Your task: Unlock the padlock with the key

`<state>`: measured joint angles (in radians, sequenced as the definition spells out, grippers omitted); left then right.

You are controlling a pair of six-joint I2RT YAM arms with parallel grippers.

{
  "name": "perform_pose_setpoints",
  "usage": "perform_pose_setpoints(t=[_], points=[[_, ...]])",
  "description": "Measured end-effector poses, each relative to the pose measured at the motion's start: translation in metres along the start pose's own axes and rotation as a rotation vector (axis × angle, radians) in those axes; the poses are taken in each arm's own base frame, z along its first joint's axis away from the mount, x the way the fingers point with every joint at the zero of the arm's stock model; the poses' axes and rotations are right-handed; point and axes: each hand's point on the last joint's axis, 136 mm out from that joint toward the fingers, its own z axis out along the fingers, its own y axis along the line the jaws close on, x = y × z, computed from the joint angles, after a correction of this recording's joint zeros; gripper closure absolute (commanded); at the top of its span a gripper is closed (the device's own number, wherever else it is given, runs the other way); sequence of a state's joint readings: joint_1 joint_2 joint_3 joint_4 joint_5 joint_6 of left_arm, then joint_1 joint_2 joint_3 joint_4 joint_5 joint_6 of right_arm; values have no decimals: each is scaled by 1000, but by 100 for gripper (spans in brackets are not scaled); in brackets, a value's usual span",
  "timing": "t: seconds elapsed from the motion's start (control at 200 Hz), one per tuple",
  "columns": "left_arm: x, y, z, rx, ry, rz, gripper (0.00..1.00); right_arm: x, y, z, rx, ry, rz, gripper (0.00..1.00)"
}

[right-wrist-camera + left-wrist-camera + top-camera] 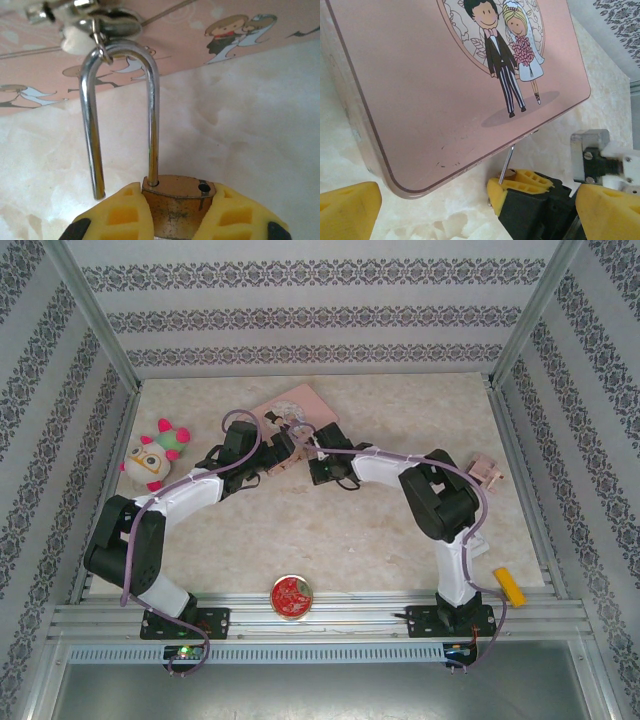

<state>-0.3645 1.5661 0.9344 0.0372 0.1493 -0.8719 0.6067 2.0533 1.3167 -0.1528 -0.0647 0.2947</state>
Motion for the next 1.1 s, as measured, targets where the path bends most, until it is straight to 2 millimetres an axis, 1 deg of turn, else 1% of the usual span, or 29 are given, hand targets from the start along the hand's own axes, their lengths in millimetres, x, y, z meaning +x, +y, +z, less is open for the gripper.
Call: perform_pose_setpoints(t=[0.07,0.365,0.56,0.745,0.94,1.099], points=[[1,1,0,-1,2,1,1,4,0,-4,-7,-9,15,100],[2,-2,1,24,0,7,1,35,-3,-24,-24,5,101,100],[-1,-12,1,61,-23,57,1,50,-4,-37,-42,7,183,100],[8,-24,3,80,-24,143,1,53,3,-37,-88,-1,279,100],[8,-25,11,69,-39,199,1,50,7,-36,-123,-17,377,100],[7,-25,12,68,-46,212,1,46,11,-35,-153,-29,437,100]])
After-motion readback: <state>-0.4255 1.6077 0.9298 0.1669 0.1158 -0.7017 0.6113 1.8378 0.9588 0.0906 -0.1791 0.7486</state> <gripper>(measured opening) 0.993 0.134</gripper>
